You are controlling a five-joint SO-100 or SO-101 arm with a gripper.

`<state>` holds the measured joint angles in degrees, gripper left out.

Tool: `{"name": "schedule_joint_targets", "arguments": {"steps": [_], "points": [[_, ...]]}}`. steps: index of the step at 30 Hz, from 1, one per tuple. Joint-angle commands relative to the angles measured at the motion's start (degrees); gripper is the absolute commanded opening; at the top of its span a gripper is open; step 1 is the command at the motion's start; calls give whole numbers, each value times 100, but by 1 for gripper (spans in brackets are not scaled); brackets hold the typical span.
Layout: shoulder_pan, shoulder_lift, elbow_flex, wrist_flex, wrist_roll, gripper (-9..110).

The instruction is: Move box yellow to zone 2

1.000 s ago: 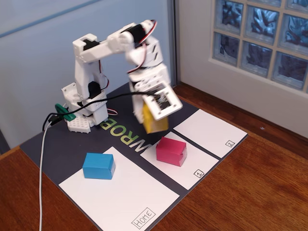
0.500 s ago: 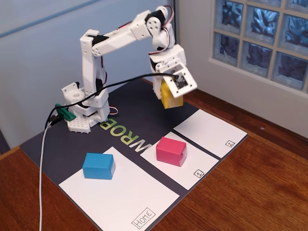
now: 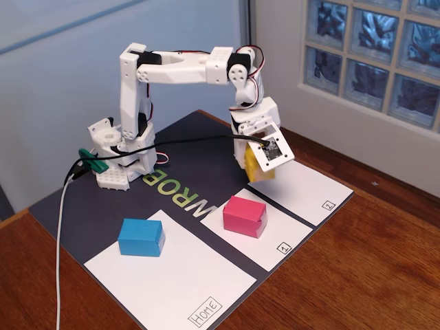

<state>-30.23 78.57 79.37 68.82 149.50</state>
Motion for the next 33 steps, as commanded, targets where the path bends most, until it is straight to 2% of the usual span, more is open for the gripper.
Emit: {"name": "schedule_joint_targets", "arguments": {"steps": [1, 6, 12, 33], "points": [[-167, 545, 193, -422, 2153, -1], [-299, 791, 334, -677, 2593, -1], [-360, 914, 501, -1354, 2654, 0], [-308, -967, -747, -1424, 2479, 0]]}}
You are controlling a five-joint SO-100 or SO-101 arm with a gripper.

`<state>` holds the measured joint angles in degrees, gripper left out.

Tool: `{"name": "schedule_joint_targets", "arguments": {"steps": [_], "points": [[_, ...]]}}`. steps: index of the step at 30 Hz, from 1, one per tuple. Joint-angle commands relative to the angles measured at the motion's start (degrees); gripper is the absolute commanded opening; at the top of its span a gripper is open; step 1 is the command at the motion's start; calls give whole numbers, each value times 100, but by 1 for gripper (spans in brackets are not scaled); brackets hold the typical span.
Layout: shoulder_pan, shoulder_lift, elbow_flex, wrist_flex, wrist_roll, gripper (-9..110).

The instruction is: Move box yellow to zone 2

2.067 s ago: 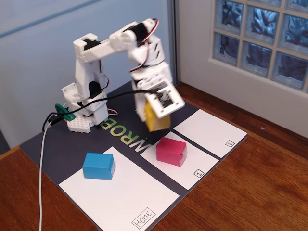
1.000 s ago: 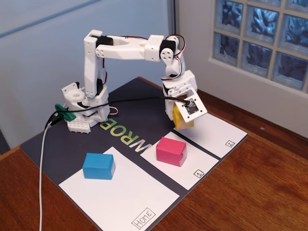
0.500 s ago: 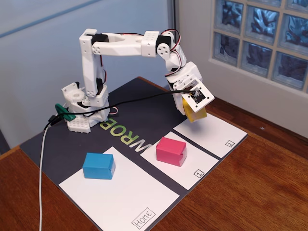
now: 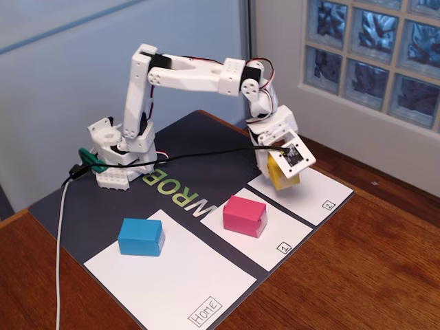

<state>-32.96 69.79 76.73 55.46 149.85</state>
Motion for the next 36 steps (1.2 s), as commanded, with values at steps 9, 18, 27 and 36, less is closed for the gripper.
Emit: {"name": "schedule_joint_targets", "arguments": {"steps": [9, 18, 27, 36], "points": [[-185, -773, -896, -123, 2487, 0], [-299, -1222, -1257, -202, 2461, 0], [-352, -1468, -1274, -246, 2417, 2], [-360, -1608, -1274, -650, 2435, 16]]}}
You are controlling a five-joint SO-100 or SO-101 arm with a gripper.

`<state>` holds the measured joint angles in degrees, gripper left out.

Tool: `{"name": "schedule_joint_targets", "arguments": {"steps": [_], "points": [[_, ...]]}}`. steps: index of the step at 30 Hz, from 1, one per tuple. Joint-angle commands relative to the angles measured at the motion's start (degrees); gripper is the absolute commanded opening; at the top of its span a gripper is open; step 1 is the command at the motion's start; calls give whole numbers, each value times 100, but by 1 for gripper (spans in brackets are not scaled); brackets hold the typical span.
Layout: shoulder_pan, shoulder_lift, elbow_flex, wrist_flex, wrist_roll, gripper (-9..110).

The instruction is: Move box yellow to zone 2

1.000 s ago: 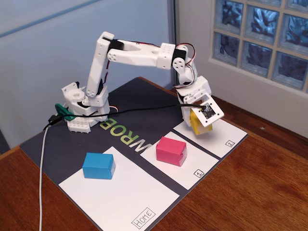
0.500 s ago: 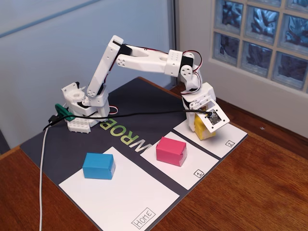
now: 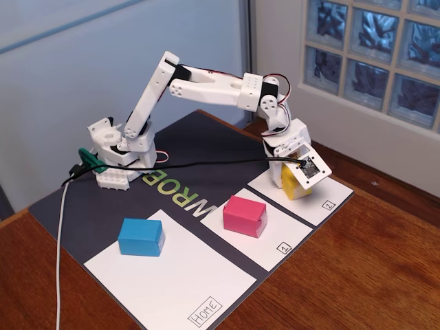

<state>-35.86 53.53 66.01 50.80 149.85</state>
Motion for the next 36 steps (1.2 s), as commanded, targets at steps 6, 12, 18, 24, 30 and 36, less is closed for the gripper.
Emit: {"name": "schedule_joint_targets", "arguments": {"steps": [6, 12, 18, 24, 30, 36], "points": [[-70, -26, -185, -299, 2399, 22], [-79, -70, -141, -431, 2057, 29], [-79, -70, -132, -431, 1679, 40], [-53, -62, -123, -431, 1644, 43], [53, 0, -123, -387, 1644, 44], [229, 246, -105, -325, 1661, 46]]}}
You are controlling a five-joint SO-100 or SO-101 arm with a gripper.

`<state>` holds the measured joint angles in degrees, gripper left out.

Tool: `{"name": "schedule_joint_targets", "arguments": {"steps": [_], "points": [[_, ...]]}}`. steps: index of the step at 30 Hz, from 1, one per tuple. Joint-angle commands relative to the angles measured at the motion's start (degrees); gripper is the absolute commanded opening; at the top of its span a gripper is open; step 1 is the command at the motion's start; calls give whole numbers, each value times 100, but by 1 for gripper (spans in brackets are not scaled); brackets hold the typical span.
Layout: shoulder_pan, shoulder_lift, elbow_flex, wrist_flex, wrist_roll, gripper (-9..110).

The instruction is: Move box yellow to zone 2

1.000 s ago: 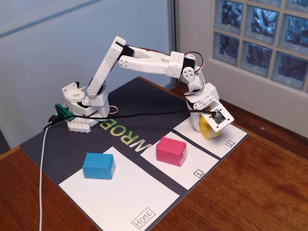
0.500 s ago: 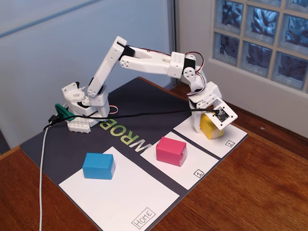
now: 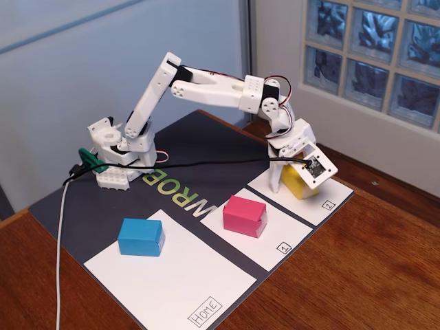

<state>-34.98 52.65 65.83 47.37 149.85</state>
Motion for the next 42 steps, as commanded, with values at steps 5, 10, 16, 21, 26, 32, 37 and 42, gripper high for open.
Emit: {"name": "schedule_joint_targets", "arguments": {"steps": [5, 10, 16, 21, 26, 32, 37, 42], "points": [[167, 431, -88, 18, 1644, 48], [114, 519, -88, -35, 1705, 47], [-18, 668, -141, -167, 1749, 48], [-70, 773, -158, -211, 1802, 48], [-26, 826, -158, -149, 1802, 48], [35, 976, -158, -79, 1767, 48], [35, 1222, -158, -18, 1749, 48], [9, 1600, -97, 35, 1705, 48]]}}
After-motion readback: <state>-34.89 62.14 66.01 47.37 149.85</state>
